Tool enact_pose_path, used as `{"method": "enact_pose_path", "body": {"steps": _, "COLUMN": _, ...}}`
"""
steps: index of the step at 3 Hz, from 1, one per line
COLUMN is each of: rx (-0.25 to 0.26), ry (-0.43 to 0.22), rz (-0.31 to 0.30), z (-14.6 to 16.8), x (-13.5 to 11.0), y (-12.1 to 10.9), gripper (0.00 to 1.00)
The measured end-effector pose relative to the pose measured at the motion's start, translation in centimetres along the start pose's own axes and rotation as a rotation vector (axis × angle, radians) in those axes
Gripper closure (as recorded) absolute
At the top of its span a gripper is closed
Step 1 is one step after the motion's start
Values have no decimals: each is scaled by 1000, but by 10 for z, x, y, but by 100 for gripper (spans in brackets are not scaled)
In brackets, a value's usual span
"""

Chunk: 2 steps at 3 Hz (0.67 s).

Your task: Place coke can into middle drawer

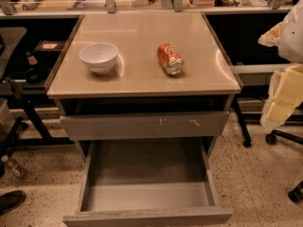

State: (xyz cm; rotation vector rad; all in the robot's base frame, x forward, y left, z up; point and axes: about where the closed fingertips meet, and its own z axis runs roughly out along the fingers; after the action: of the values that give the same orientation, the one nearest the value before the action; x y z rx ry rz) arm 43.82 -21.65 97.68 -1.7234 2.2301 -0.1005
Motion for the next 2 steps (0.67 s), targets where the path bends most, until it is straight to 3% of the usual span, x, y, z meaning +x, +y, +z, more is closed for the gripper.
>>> {"method": "enact_pose_path", "body": {"steps": 1, "rx": 0, "ry": 0, "rz": 0, "z": 0, "x": 0, "y": 0, "gripper": 0}}
{"method": "enact_pose_path", "body": {"steps": 2, "rx": 1, "ry": 49, "rz": 45, "z": 13, "x": -3, "y": -15, "gripper": 0}}
